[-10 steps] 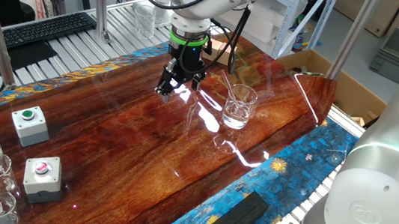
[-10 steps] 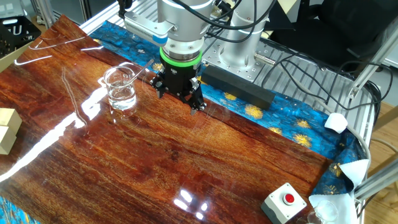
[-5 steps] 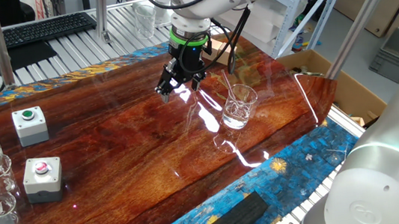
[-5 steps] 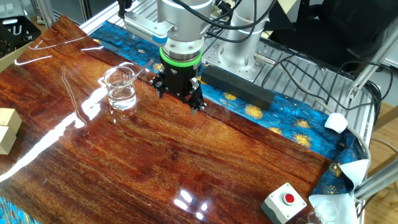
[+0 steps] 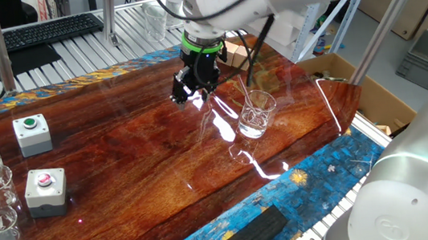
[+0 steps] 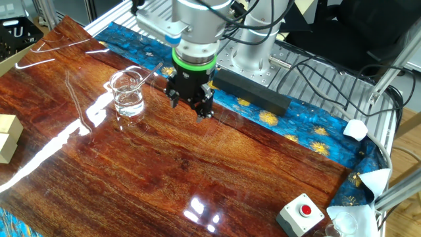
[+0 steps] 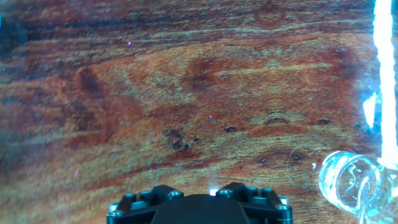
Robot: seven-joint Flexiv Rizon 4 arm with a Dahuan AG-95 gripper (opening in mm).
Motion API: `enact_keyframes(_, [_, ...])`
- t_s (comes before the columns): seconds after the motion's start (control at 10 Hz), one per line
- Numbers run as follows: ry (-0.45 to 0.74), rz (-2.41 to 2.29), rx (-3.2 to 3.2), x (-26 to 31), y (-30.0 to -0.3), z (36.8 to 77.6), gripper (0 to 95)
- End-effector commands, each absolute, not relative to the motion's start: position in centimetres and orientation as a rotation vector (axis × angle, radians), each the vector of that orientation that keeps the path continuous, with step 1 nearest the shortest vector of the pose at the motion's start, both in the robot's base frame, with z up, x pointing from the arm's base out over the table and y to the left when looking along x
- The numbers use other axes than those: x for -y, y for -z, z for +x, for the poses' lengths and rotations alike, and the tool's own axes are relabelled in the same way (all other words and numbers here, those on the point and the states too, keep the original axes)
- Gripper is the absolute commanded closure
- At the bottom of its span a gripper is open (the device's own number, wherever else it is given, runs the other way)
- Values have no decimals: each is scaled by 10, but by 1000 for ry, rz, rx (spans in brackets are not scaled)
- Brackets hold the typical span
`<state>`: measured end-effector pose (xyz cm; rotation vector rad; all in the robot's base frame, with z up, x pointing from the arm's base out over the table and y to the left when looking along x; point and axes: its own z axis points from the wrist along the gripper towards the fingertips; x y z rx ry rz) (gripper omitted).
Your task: Stir the beaker with a glass rod
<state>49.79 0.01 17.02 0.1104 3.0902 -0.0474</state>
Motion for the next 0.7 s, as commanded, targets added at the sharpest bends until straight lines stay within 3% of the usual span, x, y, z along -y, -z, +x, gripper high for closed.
enact_keyframes(0.1, [48, 115, -3093, 0, -170, 500, 950])
enact_keyframes(0.7, [54, 106, -3095, 0, -171, 500, 950])
